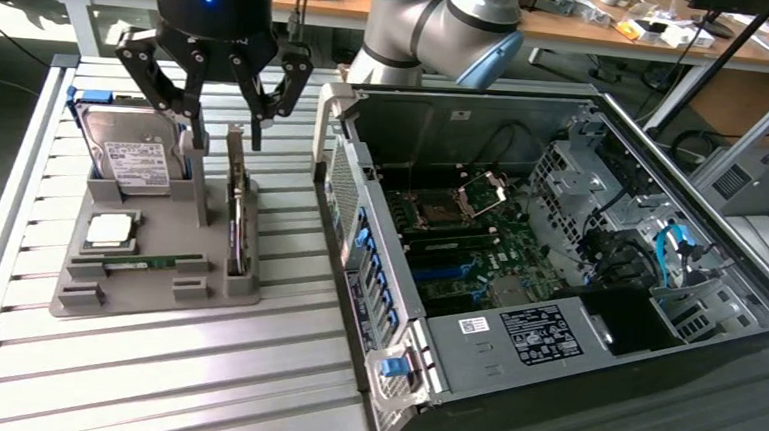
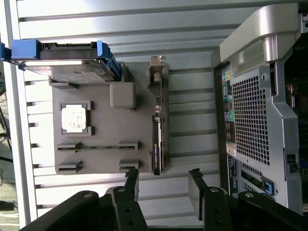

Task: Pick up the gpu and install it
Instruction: 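Pick up the gpu and move the gpu toward the slot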

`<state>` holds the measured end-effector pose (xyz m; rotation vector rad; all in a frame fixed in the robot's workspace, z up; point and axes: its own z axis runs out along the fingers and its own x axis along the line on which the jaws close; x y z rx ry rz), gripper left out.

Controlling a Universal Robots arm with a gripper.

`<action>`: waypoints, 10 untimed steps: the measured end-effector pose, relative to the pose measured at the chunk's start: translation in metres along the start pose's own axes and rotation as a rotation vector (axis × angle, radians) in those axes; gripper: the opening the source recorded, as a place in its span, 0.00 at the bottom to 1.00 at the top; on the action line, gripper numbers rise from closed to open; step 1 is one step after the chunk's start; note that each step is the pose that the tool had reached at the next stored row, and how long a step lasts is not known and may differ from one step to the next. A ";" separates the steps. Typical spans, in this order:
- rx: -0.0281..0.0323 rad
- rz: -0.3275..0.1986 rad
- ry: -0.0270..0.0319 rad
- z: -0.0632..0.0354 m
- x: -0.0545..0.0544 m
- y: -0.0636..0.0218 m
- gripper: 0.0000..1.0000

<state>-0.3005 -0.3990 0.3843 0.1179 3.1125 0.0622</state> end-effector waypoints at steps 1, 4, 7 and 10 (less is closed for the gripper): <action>0.0000 0.000 0.0000 0.0002 0.000 0.0000 0.54; 0.0000 0.000 0.0000 0.0009 0.000 0.0000 0.54; 0.0000 0.000 0.0000 0.0022 0.000 -0.0001 0.54; 0.0000 0.000 0.0000 0.0033 0.000 -0.0001 0.54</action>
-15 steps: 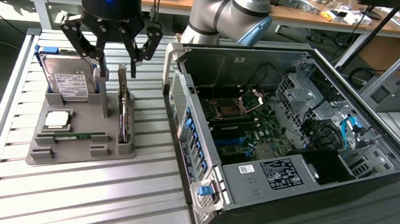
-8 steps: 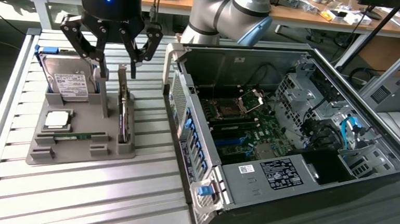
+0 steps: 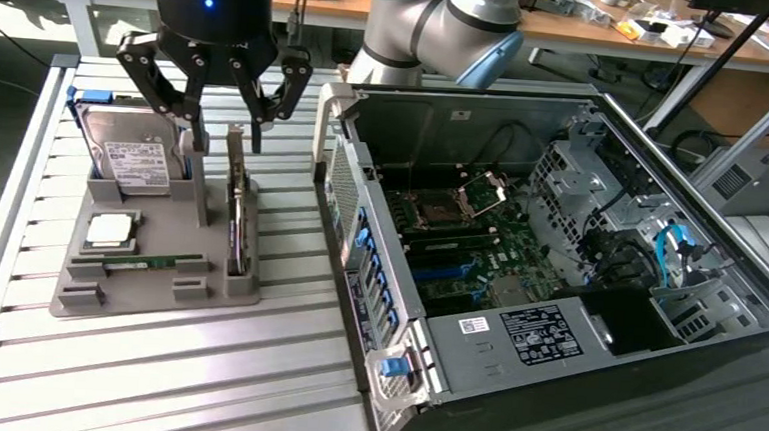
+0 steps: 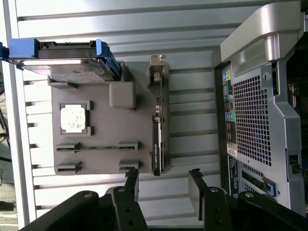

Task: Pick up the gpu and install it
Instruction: 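Pick up the gpu and move the gpu toward the slot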

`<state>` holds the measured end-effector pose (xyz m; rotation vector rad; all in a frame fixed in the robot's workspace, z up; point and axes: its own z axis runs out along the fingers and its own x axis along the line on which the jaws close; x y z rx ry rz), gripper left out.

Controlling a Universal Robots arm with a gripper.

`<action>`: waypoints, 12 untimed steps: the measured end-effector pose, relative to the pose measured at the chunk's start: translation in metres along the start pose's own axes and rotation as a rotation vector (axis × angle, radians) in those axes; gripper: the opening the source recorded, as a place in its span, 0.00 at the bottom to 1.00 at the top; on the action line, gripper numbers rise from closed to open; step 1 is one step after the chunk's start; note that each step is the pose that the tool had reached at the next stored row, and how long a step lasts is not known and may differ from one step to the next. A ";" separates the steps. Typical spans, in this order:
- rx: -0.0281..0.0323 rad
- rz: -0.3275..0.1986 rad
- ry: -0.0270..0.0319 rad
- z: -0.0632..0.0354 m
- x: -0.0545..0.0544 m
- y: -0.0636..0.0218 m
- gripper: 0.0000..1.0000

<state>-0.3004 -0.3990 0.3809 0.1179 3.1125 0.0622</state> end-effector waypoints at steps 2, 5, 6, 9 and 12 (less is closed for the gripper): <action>0.0000 0.000 0.0000 0.0005 0.000 0.0000 0.54; 0.0001 0.000 0.0001 0.0014 0.000 -0.0001 0.54; 0.0001 0.000 0.0001 0.0016 0.000 -0.0001 0.54; 0.0001 0.000 0.0001 0.0023 0.000 -0.0001 0.54; 0.0000 0.000 0.0000 0.0033 0.000 -0.0001 0.54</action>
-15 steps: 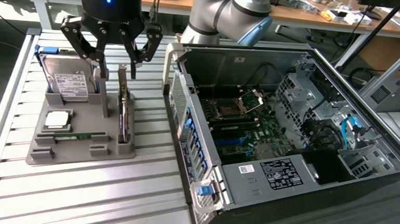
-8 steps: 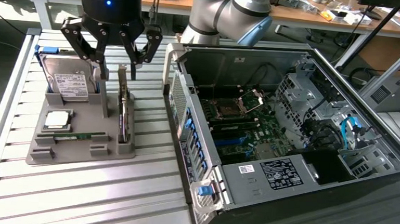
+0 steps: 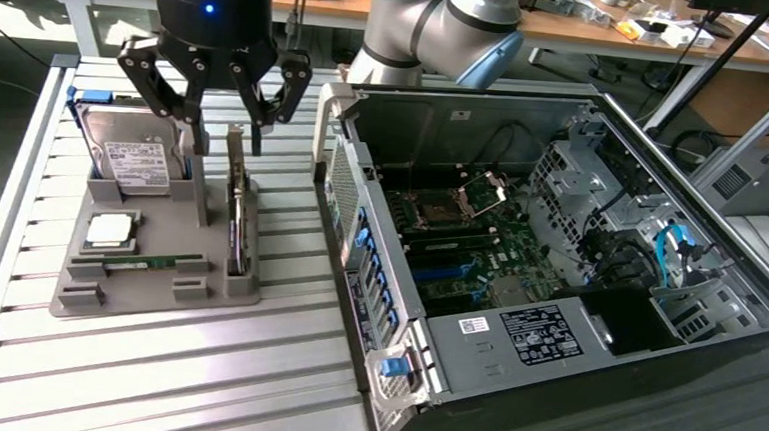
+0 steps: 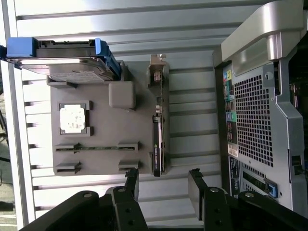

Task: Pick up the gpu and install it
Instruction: 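Pick up the gpu and move the gpu toward the slot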

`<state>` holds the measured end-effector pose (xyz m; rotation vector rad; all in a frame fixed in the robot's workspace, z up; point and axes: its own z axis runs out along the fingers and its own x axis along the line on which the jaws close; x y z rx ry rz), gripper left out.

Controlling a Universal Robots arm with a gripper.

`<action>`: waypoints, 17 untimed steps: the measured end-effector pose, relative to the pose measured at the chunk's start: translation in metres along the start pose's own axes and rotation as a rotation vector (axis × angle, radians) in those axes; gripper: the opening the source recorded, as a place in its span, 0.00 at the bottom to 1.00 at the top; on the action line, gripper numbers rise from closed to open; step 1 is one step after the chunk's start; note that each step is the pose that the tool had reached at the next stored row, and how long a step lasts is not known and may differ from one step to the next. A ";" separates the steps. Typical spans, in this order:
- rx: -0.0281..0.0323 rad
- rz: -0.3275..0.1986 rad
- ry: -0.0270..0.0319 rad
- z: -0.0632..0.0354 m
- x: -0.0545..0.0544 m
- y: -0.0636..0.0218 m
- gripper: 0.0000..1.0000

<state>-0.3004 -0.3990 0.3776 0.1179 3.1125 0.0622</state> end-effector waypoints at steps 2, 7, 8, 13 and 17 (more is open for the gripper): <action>0.0000 0.000 0.0000 0.0008 0.000 0.0000 0.54; 0.0000 0.000 0.0000 0.0018 0.000 -0.0001 0.54; 0.0000 0.000 0.0000 0.0020 0.000 -0.0001 0.54; 0.0000 0.000 0.0000 0.0049 0.000 -0.0002 0.54; 0.0000 0.000 0.0000 0.0066 0.000 -0.0003 0.54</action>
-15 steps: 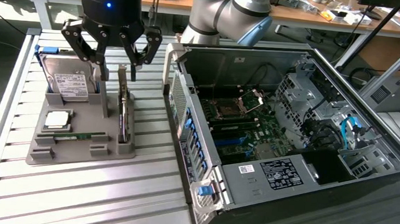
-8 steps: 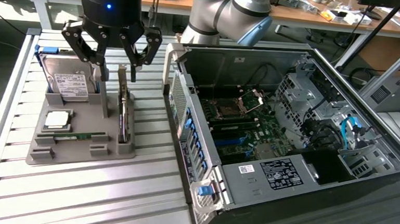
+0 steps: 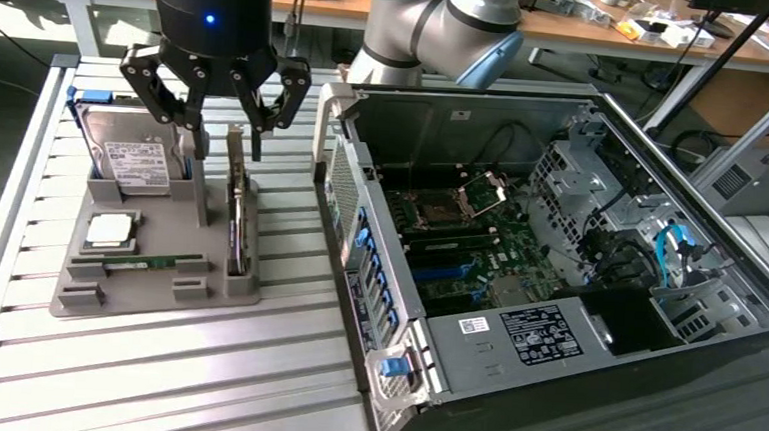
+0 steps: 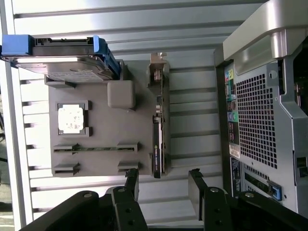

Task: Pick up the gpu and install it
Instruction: 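Pick up the gpu and move the gpu toward the slot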

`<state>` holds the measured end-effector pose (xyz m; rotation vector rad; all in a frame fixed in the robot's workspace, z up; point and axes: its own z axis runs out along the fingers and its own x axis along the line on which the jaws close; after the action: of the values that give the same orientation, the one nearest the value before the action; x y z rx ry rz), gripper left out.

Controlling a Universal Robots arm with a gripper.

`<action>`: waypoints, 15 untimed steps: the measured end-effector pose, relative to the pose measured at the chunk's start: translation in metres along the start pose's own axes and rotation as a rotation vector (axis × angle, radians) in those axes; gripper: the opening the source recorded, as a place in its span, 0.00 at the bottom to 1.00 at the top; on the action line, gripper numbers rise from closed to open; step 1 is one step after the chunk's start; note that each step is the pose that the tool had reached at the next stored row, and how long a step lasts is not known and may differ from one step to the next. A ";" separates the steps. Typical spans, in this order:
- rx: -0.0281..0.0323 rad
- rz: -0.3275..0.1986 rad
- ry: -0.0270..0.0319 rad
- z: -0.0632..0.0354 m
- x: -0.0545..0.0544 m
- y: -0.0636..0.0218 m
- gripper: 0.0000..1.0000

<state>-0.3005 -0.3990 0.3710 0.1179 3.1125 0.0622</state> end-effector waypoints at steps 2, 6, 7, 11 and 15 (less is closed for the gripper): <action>0.0001 0.000 0.0001 0.0015 0.000 -0.0001 0.54; 0.0000 0.000 0.0000 0.0028 0.000 -0.0001 0.54; 0.0000 0.000 0.0001 0.0036 0.000 -0.0001 0.54; 0.0000 0.000 0.0000 0.0043 0.000 -0.0002 0.54; 0.0000 0.000 0.0001 0.0050 0.000 -0.0002 0.54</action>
<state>-0.3004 -0.3990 0.3661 0.1179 3.1125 0.0622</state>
